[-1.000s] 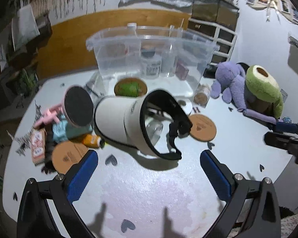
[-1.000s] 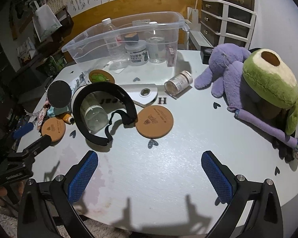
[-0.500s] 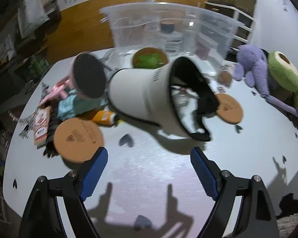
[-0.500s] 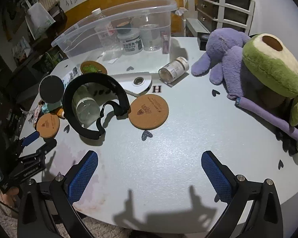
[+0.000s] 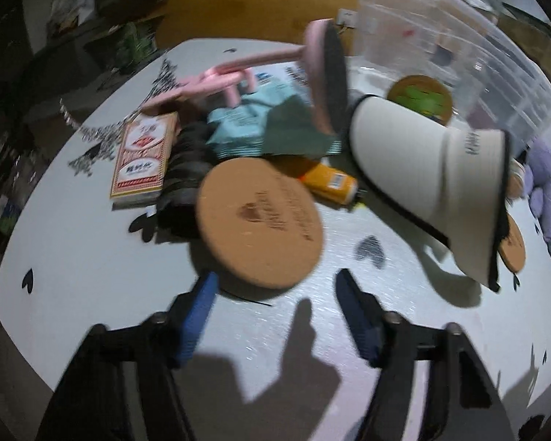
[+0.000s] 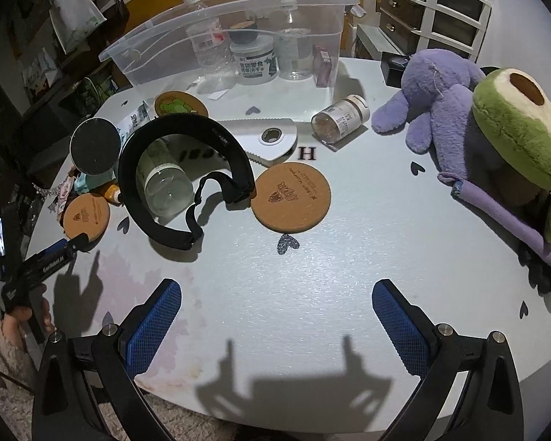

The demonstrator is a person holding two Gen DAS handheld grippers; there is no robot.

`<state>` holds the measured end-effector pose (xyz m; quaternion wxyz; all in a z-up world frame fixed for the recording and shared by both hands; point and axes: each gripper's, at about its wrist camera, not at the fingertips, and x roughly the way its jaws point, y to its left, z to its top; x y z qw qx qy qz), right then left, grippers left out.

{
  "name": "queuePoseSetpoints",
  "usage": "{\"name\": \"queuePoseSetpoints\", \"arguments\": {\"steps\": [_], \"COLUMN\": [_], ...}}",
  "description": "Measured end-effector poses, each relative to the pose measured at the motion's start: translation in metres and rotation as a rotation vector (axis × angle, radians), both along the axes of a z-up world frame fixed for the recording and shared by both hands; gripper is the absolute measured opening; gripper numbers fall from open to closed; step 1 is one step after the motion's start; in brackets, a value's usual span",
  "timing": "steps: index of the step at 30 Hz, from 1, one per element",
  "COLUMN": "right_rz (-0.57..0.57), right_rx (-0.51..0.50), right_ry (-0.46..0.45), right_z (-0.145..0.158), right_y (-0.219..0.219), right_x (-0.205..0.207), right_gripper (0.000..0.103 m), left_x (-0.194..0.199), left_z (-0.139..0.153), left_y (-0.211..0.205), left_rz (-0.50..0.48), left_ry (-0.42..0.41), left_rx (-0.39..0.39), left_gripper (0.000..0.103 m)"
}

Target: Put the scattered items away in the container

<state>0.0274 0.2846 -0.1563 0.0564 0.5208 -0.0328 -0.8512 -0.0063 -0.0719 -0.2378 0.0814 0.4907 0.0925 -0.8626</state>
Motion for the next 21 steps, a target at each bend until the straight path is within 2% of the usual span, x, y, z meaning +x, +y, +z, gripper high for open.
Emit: {"name": "queuePoseSetpoints", "arguments": {"steps": [2,4,11,13,15,18,21], "right_rz": [0.002,0.005,0.011,0.015,0.021,0.028,0.031], "right_rx": [0.003,0.005,-0.001,-0.004,-0.007,-0.009,-0.012], "right_ry": [-0.005,-0.010,-0.023,-0.026,-0.029,-0.030,-0.032], "right_z": [-0.001,-0.002,-0.006,-0.006,-0.007,-0.008,-0.008], "right_y": [-0.003,-0.005,-0.009,-0.009,-0.010,-0.011,-0.011], "right_x": [-0.001,-0.002,-0.004,-0.005,-0.005,-0.005,-0.004], "right_gripper": [0.103,0.103,0.103,0.103,0.103,0.103,0.103], "left_x": [-0.004,-0.008,-0.004,-0.001,0.003,0.010,0.013], "left_z": [-0.003,-0.005,-0.004,-0.003,-0.003,-0.003,-0.003], "left_y": [-0.009,-0.015,-0.011,-0.002,0.011,0.030,0.035], "left_rz": [0.020,0.028,-0.029,-0.075,-0.138,-0.213,-0.237], "left_ry": [-0.008,-0.016,-0.026,-0.036,-0.047,-0.064,-0.078], "left_rx": [0.029,0.067,0.201,0.222,0.217,0.238,0.242], "left_gripper": [0.053,0.037,0.026,0.016,0.010,0.008,0.008]}}
